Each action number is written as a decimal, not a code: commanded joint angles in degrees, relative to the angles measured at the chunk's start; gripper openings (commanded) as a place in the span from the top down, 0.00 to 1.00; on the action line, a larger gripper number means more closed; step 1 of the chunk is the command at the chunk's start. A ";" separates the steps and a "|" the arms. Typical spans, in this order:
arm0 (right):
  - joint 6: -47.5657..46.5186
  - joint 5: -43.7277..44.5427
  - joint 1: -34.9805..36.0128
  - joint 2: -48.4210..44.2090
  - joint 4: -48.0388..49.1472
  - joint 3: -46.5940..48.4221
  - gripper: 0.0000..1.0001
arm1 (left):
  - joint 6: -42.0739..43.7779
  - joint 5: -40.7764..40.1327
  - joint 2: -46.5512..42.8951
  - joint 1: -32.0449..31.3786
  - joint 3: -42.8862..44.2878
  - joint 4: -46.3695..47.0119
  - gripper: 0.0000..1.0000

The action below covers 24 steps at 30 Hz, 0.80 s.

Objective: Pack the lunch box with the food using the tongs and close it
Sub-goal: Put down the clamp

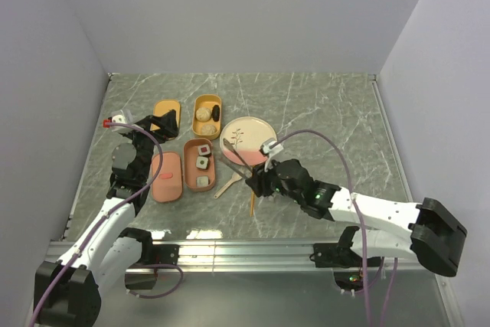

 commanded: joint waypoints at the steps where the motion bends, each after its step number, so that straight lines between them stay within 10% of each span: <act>1: 1.28 4.56 -1.73 -4.91 1.51 -1.27 0.51 | -0.78 0.58 -0.64 0.24 -0.41 2.19 0.01; 17: 12.71 11.08 -19.38 -24.86 -17.57 -9.18 0.47 | -0.70 0.76 -0.11 0.33 -0.33 2.36 0.00; 24: 14.64 6.68 -25.55 -19.69 -18.63 -9.10 0.46 | -0.61 0.59 -0.46 0.33 -0.41 2.36 0.01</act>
